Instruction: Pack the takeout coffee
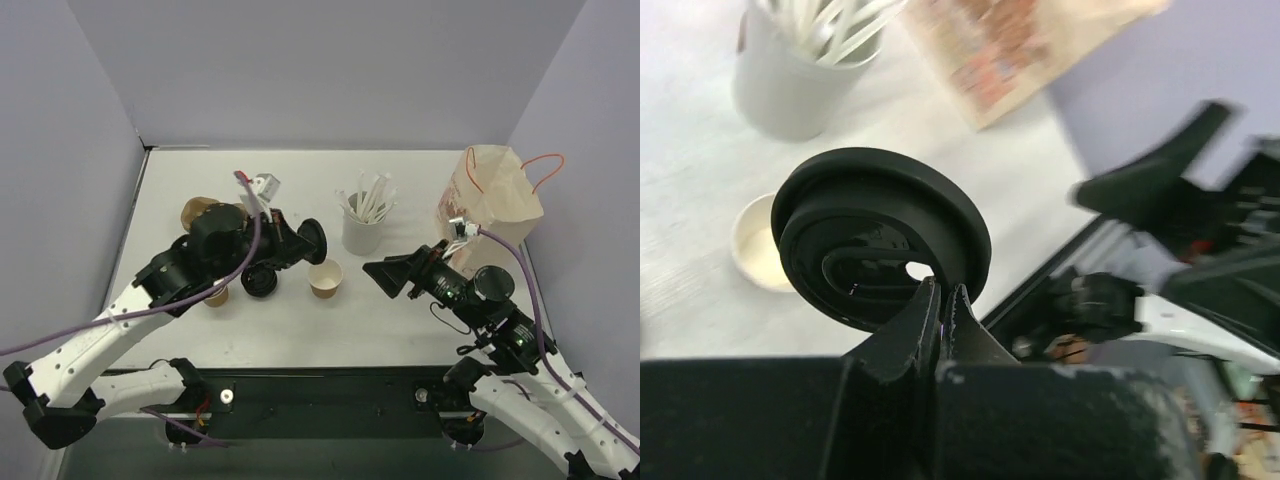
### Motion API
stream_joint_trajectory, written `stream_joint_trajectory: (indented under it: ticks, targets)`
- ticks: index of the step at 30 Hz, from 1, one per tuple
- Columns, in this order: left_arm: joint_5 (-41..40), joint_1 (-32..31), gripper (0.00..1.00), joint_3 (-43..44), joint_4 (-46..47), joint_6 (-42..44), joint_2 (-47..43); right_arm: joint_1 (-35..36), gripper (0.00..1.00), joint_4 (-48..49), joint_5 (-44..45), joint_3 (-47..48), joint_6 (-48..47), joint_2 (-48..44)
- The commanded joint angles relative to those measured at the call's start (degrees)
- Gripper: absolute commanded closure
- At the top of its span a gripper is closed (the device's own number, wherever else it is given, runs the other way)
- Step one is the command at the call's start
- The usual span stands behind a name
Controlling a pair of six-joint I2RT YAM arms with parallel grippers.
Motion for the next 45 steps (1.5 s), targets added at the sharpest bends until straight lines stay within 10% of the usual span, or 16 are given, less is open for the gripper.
stream_joint_trajectory:
  ticks: [1, 23, 45]
  targets:
    - [-12.7, -3.9, 1.00, 8.4, -20.3, 8.6, 10.3, 0.6, 0.00, -19.1, 12.3, 3.0, -8.0, -3.1]
    - [-14.9, -7.2, 1.00, 26.6, -29.9, 11.7, 39.6, 0.9, 0.00, -25.6, 17.0, 2.9, -9.3, -8.9]
    - [-17.3, -7.2, 1.00, 29.7, -32.8, 12.3, 46.3, 0.9, 0.00, -26.2, 18.7, 3.1, -10.6, -9.3]
